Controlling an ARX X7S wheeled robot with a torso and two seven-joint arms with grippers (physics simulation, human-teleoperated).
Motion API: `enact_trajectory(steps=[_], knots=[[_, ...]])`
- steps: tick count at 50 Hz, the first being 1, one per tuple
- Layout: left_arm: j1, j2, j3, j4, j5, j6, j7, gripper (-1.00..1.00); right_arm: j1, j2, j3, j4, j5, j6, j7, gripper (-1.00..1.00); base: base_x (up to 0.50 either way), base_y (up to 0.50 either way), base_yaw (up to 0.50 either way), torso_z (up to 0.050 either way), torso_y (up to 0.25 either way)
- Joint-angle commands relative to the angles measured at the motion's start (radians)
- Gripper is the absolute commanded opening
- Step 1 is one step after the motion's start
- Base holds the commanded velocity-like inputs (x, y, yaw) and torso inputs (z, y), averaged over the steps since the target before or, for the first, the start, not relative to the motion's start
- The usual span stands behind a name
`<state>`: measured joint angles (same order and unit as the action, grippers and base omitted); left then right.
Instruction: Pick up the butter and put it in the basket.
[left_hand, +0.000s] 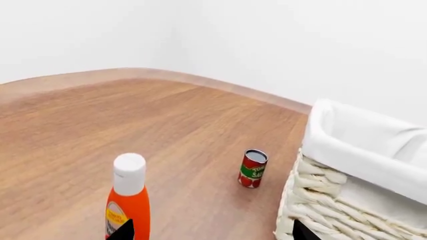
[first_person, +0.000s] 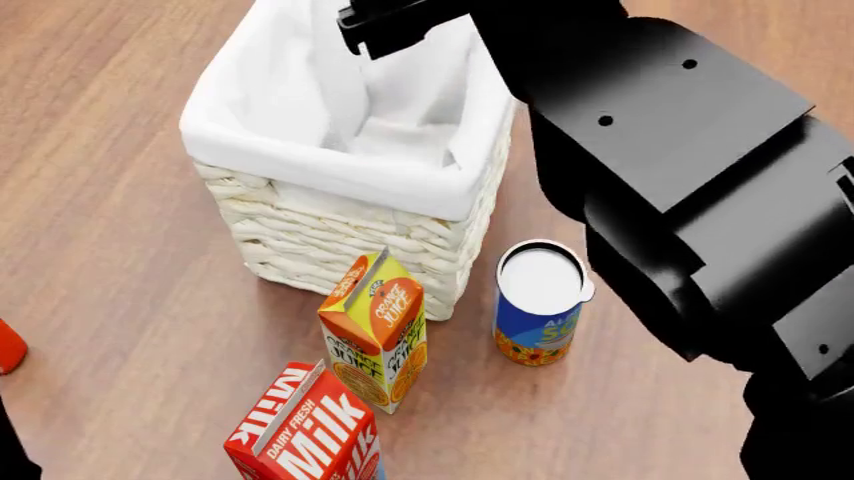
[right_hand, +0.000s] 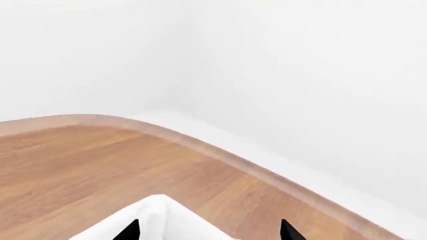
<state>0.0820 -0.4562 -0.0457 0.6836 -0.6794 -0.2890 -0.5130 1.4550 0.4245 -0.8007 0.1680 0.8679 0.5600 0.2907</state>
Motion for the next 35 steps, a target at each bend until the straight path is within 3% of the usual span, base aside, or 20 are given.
enact_trajectory(steps=[1, 17, 25, 31, 35], knots=[[0.011, -0.01, -0.014, 0.019, -0.016, 0.006, 0.0, 1.0, -0.032, 0.091, -0.004, -0.179, -0.068, 0.003, 0.146, 1.0, 0.0, 0.0, 0.0, 0.0, 0.0], [0.031, -0.02, -0.031, 0.054, -0.034, 0.02, -0.001, 1.0, -0.165, 0.326, 0.074, -0.567, 0.042, 0.069, 0.331, 1.0, 0.0, 0.0, 0.0, 0.0, 0.0], [0.034, -0.029, -0.044, 0.059, -0.046, 0.026, 0.003, 1.0, -0.192, 0.388, 0.098, -0.695, 0.077, 0.095, 0.41, 1.0, 0.0, 0.0, 0.0, 0.0, 0.0], [0.049, -0.032, -0.054, 0.076, -0.025, 0.051, 0.01, 1.0, -0.162, 0.439, 0.045, -0.847, 0.062, 0.252, 0.526, 1.0, 0.0, 0.0, 0.0, 0.0, 0.0], [0.067, -0.039, -0.072, 0.1, -0.036, 0.061, 0.011, 1.0, -0.217, 0.474, 0.076, -0.914, 0.104, 0.22, 0.575, 1.0, 0.0, 0.0, 0.0, 0.0, 0.0]])
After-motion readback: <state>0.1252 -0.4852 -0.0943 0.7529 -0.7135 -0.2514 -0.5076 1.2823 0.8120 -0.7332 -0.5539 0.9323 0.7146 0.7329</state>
